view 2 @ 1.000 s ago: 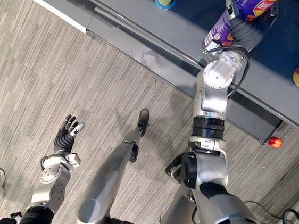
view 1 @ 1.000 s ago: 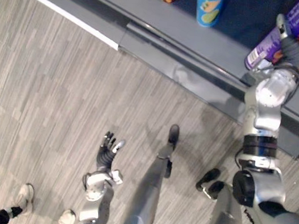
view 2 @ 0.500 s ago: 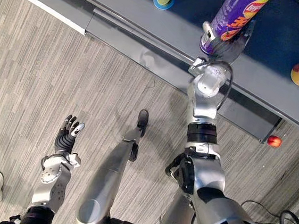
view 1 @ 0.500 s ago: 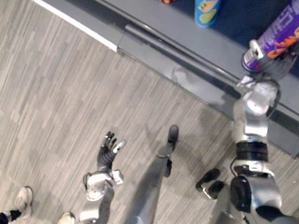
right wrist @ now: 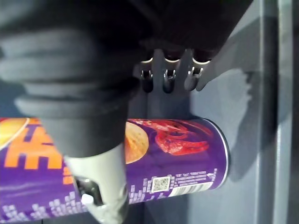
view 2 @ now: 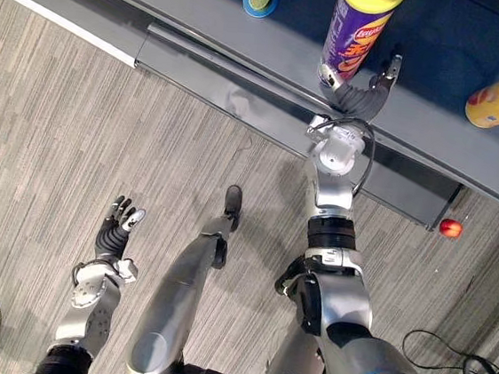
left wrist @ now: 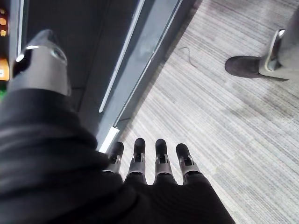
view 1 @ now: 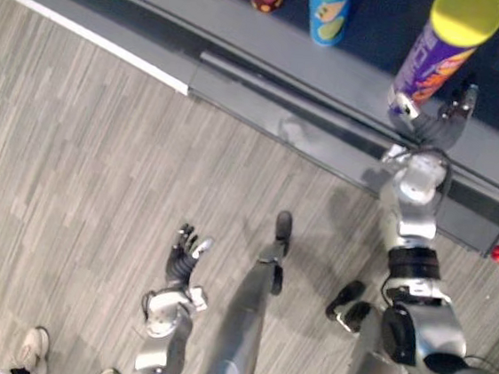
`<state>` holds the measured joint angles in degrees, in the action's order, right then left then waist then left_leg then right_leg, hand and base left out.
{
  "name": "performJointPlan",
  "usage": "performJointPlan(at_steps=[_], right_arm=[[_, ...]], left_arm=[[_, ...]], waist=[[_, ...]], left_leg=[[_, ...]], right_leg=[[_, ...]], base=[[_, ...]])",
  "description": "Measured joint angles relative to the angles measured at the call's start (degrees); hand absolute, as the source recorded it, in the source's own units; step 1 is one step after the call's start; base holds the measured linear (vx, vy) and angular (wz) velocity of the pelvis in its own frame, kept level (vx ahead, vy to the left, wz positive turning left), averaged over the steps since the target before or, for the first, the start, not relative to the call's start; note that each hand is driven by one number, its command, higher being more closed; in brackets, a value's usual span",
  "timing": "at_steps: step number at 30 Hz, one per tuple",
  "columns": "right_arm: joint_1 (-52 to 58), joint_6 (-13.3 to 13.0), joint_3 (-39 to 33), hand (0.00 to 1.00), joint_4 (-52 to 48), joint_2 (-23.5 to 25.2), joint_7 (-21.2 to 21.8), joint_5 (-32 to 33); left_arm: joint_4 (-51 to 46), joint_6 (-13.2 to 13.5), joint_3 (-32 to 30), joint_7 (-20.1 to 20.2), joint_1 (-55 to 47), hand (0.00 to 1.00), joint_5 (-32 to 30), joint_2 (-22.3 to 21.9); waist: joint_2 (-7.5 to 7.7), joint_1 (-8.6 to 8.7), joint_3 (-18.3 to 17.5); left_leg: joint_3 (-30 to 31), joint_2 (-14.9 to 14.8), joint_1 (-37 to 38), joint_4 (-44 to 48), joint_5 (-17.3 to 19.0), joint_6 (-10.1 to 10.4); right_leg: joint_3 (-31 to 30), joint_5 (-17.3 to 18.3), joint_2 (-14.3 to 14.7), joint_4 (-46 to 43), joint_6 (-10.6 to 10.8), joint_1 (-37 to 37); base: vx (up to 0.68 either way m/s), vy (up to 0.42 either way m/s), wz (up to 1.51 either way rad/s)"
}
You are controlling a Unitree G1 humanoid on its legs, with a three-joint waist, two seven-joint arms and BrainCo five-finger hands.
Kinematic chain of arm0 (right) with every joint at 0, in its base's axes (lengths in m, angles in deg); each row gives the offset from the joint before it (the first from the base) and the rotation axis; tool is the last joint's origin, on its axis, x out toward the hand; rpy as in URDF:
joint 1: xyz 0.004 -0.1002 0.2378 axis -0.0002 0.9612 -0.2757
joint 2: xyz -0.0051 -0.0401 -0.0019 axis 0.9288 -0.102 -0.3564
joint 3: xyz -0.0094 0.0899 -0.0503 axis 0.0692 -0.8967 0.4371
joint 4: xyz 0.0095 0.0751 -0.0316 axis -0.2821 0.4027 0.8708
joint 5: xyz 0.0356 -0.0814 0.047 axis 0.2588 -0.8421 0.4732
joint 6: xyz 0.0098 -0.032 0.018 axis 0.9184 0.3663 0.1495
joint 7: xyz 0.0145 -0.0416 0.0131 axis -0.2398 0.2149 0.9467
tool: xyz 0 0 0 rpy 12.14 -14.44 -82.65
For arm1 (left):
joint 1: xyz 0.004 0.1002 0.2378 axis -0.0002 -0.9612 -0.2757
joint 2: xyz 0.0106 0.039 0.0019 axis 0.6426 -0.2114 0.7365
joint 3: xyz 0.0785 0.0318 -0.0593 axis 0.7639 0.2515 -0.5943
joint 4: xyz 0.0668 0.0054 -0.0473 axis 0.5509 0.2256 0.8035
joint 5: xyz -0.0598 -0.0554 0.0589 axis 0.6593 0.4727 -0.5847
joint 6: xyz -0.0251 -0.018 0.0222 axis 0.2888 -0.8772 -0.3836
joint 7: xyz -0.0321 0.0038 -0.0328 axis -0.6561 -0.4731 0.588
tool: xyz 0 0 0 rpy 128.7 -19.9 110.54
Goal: Put the gum and the chips on the shelf.
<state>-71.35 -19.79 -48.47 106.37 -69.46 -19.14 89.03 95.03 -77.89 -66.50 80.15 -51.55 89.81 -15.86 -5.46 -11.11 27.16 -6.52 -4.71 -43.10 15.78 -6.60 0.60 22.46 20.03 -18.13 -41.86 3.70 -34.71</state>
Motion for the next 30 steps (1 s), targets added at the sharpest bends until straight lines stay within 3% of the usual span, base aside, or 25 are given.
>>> performJointPlan(at_steps=[10, 13, 18, 22, 30], right_arm=[[4.8, -0.1, 2.9, 0.0, 1.7, 0.8, 1.0, 0.0], [9.4, -0.1, 5.5, 0.0, 2.3, 2.9, 2.4, 0.0], [21.3, -0.1, 9.5, 0.0, 2.6, 6.2, 6.2, -0.1], [31.5, -0.2, 10.0, 0.0, 7.2, 6.5, 11.1, -0.3], [46.4, -1.0, 6.1, 0.0, 12.8, 4.2, 18.8, -2.4]], left_arm=[[3.6, -0.1, 0.2, 0.2, -0.1, 0.0, -0.1, -0.1], [7.5, -0.5, 0.1, 0.3, -0.2, 0.0, -0.6, -0.1], [16.8, -1.3, -0.3, 0.6, -0.4, 0.0, -2.6, -0.1], [28.3, -2.5, -3.2, 1.9, 0.0, 0.0, -6.7, 0.1], [40.2, -4.8, -9.1, 2.2, -0.6, 0.0, -15.5, 1.3]], waist=[[0.38, 0.59, -0.3], [1.34, 1.7, -0.8], [4.2, 3.08, -2.7], [5.98, 4.61, -7.5], [6.84, 7.47, -15.7]], left_leg=[[-0.8, -0.4, 4.2, -1.8, -1.3, -0.1], [-1.0, -0.8, 6.5, -2.2, -1.3, 0.3], [-2.1, -1.5, 12.9, -3.9, -0.6, 0.9], [-2.3, -2.7, 18.3, -6.3, -0.2, 1.3], [-5.7, -2.6, 30.3, -18.8, -3.7, 2.3]], right_leg=[[-0.2, 0.0, 0.7, 2.1, 0.0, 3.7], [-0.1, -0.3, 1.3, 3.6, 0.5, 6.2], [-0.6, -0.9, 2.7, 7.4, 1.1, 12.6], [-1.0, -2.9, 5.5, 14.1, 1.6, 19.0], [-4.1, -7.4, 8.8, 26.0, 2.3, 27.4]], base=[[0.03, -0.072, -0.03], [0.05, -0.066, -0.05], [0.08, -0.07, -0.13], [0.09, -0.052, -0.17], [0.1, -0.021, -0.25]])
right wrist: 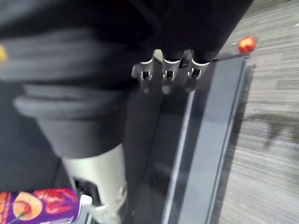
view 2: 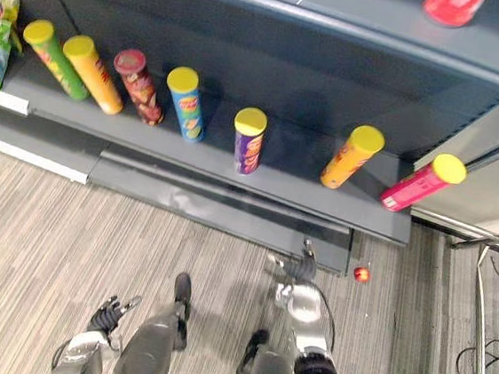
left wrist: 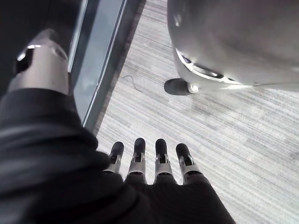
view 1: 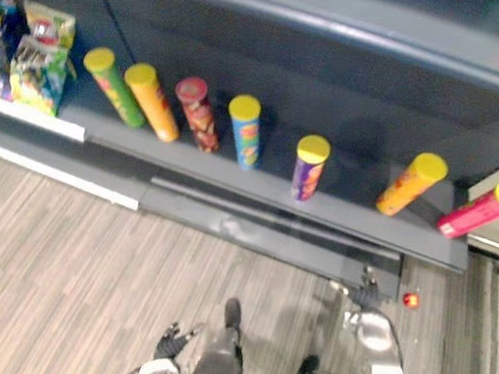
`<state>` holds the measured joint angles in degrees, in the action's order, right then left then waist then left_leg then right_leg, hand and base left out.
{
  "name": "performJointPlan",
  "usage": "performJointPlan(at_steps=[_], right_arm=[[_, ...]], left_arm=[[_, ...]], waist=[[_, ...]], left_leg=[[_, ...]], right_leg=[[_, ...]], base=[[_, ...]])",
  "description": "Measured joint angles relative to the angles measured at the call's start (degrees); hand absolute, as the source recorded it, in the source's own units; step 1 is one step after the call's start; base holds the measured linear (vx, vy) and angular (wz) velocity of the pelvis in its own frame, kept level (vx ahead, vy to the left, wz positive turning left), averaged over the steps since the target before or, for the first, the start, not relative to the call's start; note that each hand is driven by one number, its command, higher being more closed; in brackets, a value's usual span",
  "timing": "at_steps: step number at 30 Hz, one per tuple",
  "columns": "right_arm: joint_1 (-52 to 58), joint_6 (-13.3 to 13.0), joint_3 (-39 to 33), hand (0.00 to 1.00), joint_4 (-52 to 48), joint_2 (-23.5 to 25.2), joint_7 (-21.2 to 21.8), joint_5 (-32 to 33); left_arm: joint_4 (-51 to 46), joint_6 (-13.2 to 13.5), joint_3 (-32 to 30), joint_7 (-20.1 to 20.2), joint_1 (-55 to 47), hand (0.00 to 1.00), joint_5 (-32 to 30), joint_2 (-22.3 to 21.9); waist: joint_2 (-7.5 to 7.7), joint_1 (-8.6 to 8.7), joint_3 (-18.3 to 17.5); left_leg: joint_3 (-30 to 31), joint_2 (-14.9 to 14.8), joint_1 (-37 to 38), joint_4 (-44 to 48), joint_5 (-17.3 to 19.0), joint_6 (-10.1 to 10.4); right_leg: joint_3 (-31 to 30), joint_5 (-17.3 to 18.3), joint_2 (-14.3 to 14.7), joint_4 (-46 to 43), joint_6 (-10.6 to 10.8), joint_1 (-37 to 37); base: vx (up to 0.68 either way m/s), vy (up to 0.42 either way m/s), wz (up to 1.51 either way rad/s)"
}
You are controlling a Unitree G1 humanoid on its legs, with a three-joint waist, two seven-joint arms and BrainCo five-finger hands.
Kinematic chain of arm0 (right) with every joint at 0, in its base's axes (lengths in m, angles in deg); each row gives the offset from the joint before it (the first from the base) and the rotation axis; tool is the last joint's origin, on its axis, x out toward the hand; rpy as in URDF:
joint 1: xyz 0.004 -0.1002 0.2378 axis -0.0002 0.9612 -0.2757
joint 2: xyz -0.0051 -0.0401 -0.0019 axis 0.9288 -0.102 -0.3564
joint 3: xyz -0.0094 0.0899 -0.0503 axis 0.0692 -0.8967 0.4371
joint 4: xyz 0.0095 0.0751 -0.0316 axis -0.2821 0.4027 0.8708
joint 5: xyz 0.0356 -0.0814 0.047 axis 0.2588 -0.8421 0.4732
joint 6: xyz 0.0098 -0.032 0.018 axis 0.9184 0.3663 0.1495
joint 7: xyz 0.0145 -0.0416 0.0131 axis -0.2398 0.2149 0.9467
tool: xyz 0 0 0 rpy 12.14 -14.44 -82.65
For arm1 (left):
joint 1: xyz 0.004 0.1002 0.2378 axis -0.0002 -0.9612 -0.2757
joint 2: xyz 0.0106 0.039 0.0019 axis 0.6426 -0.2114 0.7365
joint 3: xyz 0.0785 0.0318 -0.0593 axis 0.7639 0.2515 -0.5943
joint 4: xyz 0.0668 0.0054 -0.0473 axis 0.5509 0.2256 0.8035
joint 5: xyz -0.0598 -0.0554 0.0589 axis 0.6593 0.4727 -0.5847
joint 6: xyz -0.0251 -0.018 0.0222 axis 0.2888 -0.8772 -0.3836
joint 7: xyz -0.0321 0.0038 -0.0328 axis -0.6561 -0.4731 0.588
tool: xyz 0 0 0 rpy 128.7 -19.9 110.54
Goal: Put the gum and the chips on the shelf.
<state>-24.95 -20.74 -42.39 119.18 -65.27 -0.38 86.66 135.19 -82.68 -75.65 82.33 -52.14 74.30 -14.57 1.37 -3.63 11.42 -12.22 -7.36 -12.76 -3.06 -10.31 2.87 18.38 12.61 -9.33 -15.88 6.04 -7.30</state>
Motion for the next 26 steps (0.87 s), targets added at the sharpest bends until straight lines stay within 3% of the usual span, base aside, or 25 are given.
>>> performJointPlan(at_steps=[5, 9, 12, 15, 21, 26], right_arm=[[6.3, -0.1, -5.1, 0.0, 7.5, 0.1, 2.5, 0.0], [8.6, 0.2, -10.5, 0.0, 17.0, 0.3, 3.4, 0.1], [9.8, 0.2, -14.0, 0.0, 20.1, 0.1, 5.8, 2.9], [11.6, 1.2, -17.7, 0.0, 24.1, 0.4, 9.6, 10.2], [12.1, 2.8, -22.6, 0.0, 26.9, 1.0, 11.3, 15.6], [12.2, 3.3, -26.3, 0.0, 28.0, 2.2, 11.3, 18.9]], left_arm=[[1.6, -0.1, -2.2, 0.0, -1.0, 0.0, -1.1, 0.0], [2.4, -0.1, -4.4, 0.1, -1.6, 0.0, -1.2, -0.8], [3.2, -0.1, -6.9, 0.3, -2.1, 0.0, -1.3, -1.4], [5.1, -0.7, -10.5, 1.3, -2.9, 0.0, -1.1, -1.6], [6.7, -1.4, -15.5, 2.8, -3.5, 0.0, -0.4, -3.1], [6.8, -1.4, -15.7, 3.0, -4.5, 0.0, -0.3, -3.4]], waist=[[0.96, 1.7, -2.2], [0.78, 2.08, -3.4], [0.61, 2.36, -4.6], [0.58, 2.63, -5.8], [0.32, 2.69, -6.1], [0.12, 2.7, -7.1]], left_leg=[[-1.2, 0.5, 5.1, -2.4, -0.2, 0.8], [-1.7, 0.2, 8.0, -2.8, 0.8, 1.6], [-2.5, -0.2, 8.8, -2.8, 1.3, 1.7], [-2.9, -0.2, 10.0, -2.8, 2.0, 2.0], [-4.2, -0.1, 11.7, -2.9, 2.8, 1.8], [-4.6, 0.2, 12.1, -2.9, 3.3, 2.0]], right_leg=[[-1.4, -0.5, 0.4, 2.9, 0.3, 4.1], [-2.8, -1.2, 1.1, 5.1, 0.4, 6.9], [-3.5, -1.7, 1.4, 6.6, 0.3, 7.8], [-3.9, -1.8, 1.5, 7.5, 0.4, 9.2], [-4.9, -2.3, 1.4, 9.0, 0.5, 11.0], [-5.0, -2.6, 1.4, 9.9, 0.6, 11.7]], base=[[0.09, -0.012, -0.18], [0.04, -0.017, -0.22], [0.02, 0.002, -0.15], [0.03, 0.002, -0.06], [0.04, 0.01, -0.09], [0.05, 0.005, -0.03]])
